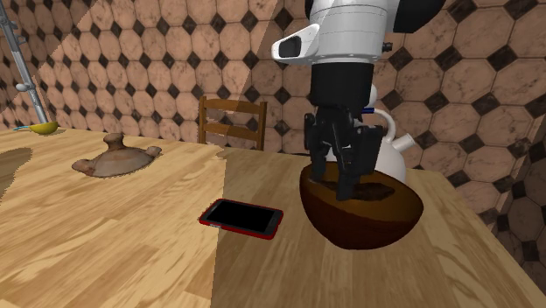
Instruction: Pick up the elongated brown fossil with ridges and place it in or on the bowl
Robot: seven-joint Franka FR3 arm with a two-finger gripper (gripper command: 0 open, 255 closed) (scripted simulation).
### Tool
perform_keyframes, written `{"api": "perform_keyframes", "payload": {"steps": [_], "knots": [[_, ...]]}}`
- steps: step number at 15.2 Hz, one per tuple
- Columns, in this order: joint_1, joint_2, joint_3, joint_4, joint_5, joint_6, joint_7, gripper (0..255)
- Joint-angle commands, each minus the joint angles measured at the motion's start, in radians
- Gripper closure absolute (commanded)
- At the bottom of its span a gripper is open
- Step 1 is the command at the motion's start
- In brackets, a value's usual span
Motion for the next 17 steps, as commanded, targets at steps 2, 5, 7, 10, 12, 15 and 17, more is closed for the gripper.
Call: {"api": "perform_keyframes", "payload": {"steps": [2, 5, 7, 10, 12, 15, 17], "knots": [[0.000, 0.000, 0.000, 0.000, 0.000, 0.000, 0.000, 0], [0.000, 0.000, 0.000, 0.000, 0.000, 0.000, 0.000, 0], [-0.008, -0.032, 0.005, 0.034, 0.026, -0.059, -0.017, 0], [-0.013, -0.056, 0.007, 0.070, 0.045, -0.113, -0.030, 0], [-0.013, -0.056, 0.007, 0.070, 0.045, -0.113, -0.030, 0], [-0.013, -0.056, 0.007, 0.070, 0.045, -0.113, -0.030, 0], [-0.013, -0.056, 0.007, 0.070, 0.045, -0.113, -0.030, 0]]}}
